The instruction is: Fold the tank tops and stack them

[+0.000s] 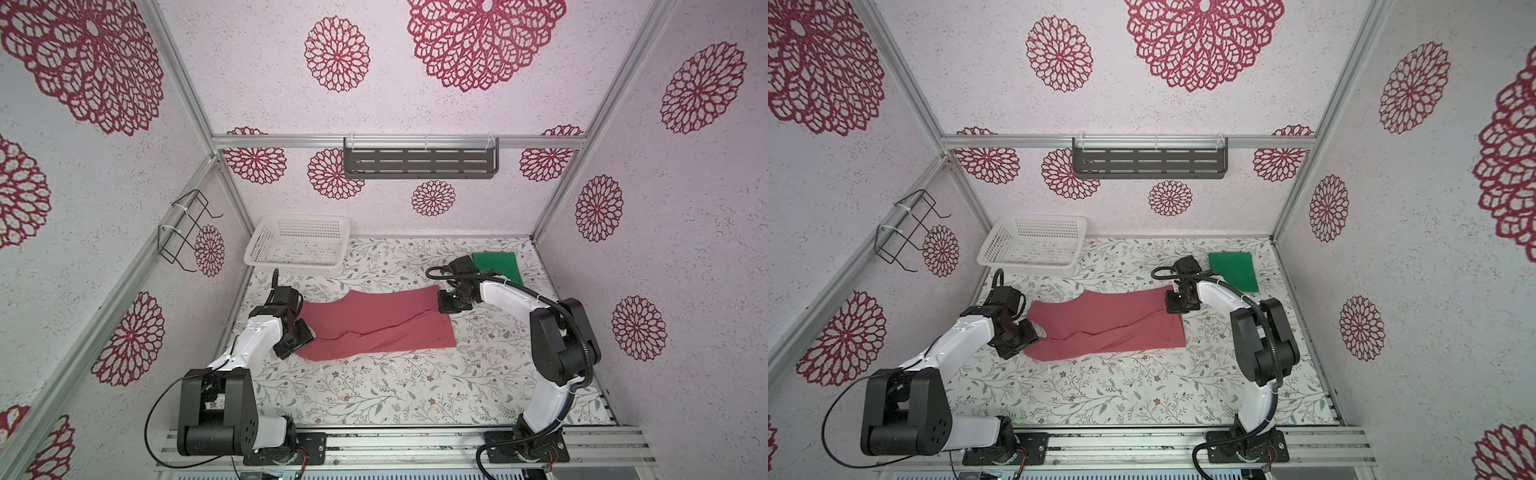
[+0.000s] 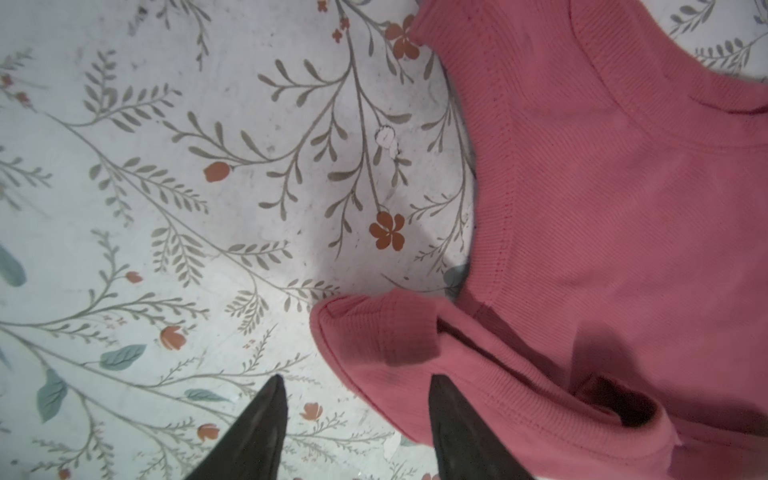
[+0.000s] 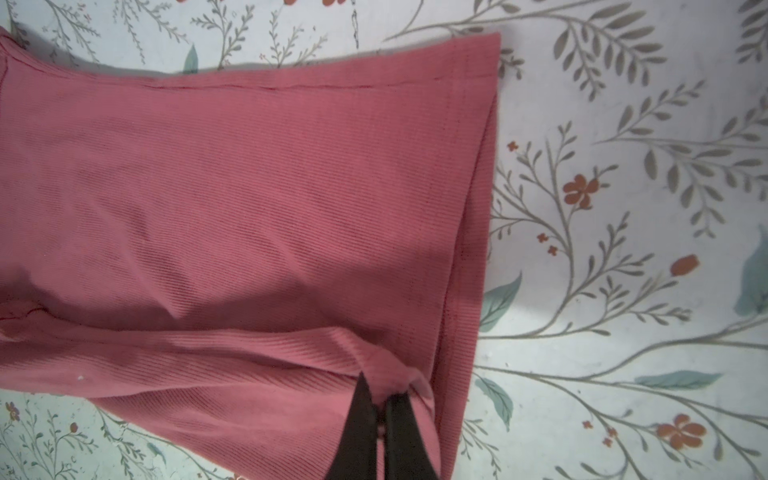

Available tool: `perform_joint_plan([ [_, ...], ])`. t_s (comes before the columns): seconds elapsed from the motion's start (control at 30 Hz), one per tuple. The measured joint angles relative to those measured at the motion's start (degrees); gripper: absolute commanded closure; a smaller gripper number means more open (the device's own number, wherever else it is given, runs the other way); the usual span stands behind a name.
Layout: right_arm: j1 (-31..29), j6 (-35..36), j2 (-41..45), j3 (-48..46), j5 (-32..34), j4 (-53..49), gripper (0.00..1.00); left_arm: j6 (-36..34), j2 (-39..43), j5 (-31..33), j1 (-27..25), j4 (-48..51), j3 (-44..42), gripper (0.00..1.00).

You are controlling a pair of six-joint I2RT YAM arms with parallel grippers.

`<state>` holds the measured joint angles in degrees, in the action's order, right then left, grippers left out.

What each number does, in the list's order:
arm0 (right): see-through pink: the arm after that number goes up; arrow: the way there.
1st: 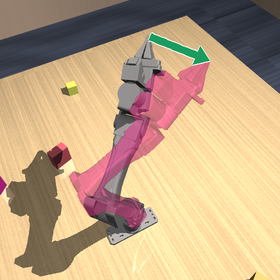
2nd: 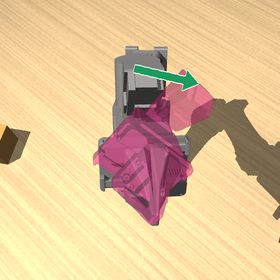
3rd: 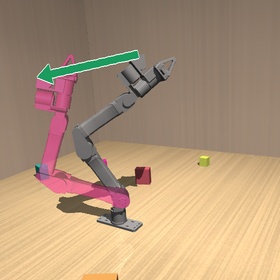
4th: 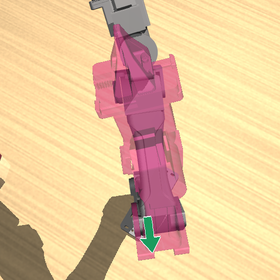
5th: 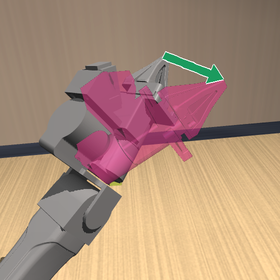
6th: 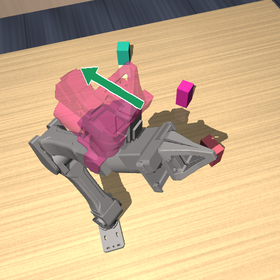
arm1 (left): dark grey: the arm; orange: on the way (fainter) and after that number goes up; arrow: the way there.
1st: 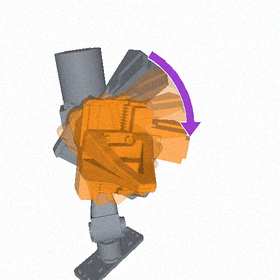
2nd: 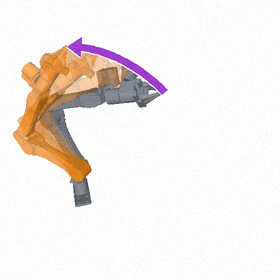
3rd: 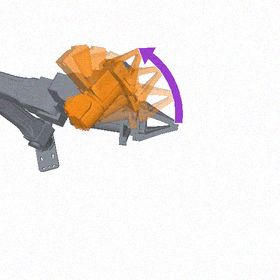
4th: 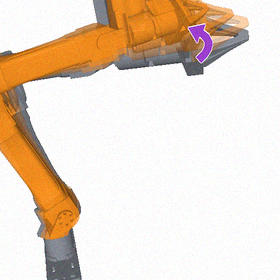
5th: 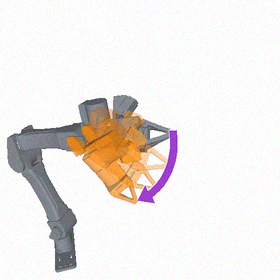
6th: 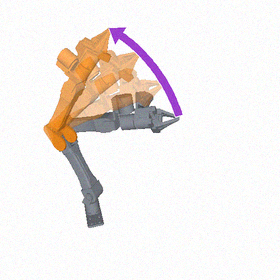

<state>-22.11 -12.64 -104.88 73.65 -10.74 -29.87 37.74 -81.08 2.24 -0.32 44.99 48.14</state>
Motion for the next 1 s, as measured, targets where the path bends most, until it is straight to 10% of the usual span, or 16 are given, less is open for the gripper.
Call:
perform_joint_plan([
  [0.13, 0.0, 0.0, 0.0, -0.2, 0.0, 0.0, 1.00, -0.3, -3.5, -0.3, 0.1, -2.6, 0.7, 0.57],
  [0.3, 0.0, 0.0, 0.0, -0.5, 0.0, 0.0, 1.00, -0.4, -6.7, -1.3, 0.1, -5.0, 1.2, 1.00],
  [1.0, 0.7, -0.4, 0.0, -1.3, 1.7, 1.4, 0.99, 0.5, 3.8, 0.0, 4.9, -3.6, -4.1, 0.95],
])
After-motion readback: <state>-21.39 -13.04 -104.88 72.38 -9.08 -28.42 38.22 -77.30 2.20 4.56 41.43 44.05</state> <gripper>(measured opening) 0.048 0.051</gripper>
